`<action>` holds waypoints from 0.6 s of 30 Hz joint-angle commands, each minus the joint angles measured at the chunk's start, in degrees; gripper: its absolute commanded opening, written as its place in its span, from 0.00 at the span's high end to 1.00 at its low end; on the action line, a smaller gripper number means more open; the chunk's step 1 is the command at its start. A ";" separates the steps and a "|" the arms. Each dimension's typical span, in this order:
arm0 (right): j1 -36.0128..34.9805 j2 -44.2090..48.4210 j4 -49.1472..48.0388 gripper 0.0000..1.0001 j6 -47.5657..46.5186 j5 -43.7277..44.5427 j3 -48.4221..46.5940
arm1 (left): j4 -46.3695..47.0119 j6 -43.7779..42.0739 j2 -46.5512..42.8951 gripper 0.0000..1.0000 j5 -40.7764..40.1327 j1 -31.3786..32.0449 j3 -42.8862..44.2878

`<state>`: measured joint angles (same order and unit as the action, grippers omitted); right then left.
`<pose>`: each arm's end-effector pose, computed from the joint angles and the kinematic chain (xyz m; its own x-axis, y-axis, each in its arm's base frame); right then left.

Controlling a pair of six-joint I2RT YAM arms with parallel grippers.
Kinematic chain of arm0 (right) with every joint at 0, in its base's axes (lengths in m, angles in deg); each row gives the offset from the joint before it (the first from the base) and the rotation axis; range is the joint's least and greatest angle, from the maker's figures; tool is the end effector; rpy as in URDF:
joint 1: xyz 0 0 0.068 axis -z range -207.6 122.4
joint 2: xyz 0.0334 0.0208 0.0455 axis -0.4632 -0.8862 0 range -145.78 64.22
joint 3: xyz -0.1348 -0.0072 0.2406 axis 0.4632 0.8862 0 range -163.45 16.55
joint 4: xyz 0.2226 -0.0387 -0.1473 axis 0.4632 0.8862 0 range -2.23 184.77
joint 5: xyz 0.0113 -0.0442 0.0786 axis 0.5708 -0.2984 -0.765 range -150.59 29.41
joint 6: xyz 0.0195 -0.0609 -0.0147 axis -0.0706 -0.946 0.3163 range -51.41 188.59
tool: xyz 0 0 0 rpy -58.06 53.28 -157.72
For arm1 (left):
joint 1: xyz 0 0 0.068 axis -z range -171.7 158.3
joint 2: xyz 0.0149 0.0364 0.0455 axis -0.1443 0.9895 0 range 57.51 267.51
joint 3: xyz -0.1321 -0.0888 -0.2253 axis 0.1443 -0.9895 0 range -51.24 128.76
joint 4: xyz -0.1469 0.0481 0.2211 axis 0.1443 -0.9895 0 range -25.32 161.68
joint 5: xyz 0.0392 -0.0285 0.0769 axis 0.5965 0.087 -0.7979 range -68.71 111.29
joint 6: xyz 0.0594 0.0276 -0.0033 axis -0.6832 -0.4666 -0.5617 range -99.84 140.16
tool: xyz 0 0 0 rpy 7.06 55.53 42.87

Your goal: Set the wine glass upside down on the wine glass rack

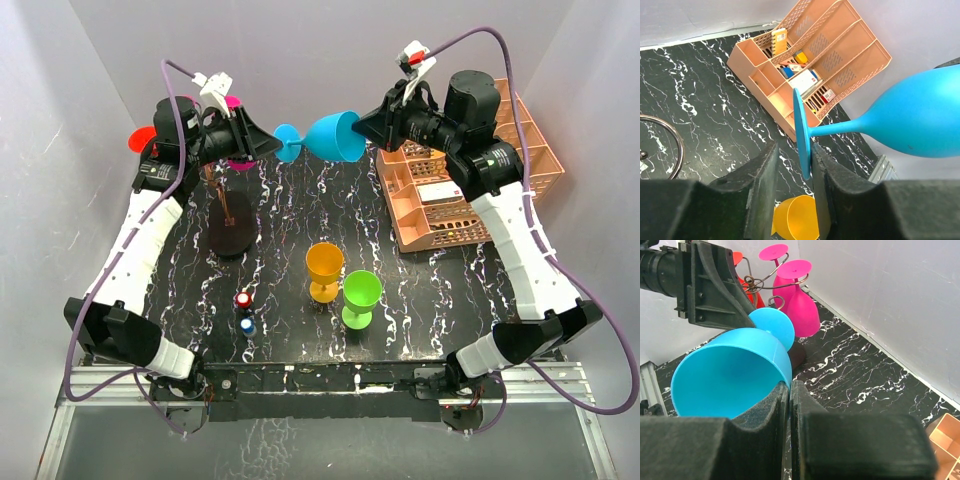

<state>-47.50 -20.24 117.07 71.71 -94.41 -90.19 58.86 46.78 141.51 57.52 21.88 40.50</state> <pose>0.2933 0.1367 0.5167 -0.1585 -0.0094 -0.9873 -0.7948 0.5945 0.1219 0.3338 -0.1120 0.4626 -0.4182 -0.2708 -0.8671 0.6424 0.5867 -0.4931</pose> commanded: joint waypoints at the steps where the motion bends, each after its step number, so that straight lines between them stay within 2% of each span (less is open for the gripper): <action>1: -0.23 2.43 -4.48 0.92 0.58 -1.24 -1.31 | 2.58 1.61 -1.46 0.73 2.33 0.23 -0.34; 7: -0.23 2.27 -4.92 0.92 0.67 -1.33 -0.62 | 4.79 4.77 -1.12 0.83 5.15 0.23 -1.52; 11: -0.13 2.50 -5.10 0.92 0.04 -0.80 0.13 | 4.85 5.03 -1.39 0.99 5.25 0.25 -1.61; 13: -0.09 2.92 -4.98 0.92 -0.65 0.05 0.80 | 3.54 4.10 -1.50 1.00 4.29 0.24 -0.97; 15: 0.02 3.35 -4.79 0.83 -1.97 0.59 1.68 | 2.16 3.03 -2.01 1.00 2.74 0.11 -0.55; 18: 0.29 4.05 -3.77 0.55 -4.62 3.04 2.72 | -1.59 -0.78 -2.94 1.00 -0.31 -0.48 1.26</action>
<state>-47.63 -19.24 116.17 70.53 -94.76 -88.38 60.78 50.05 141.49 59.84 21.99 39.06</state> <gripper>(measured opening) 0.299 0.019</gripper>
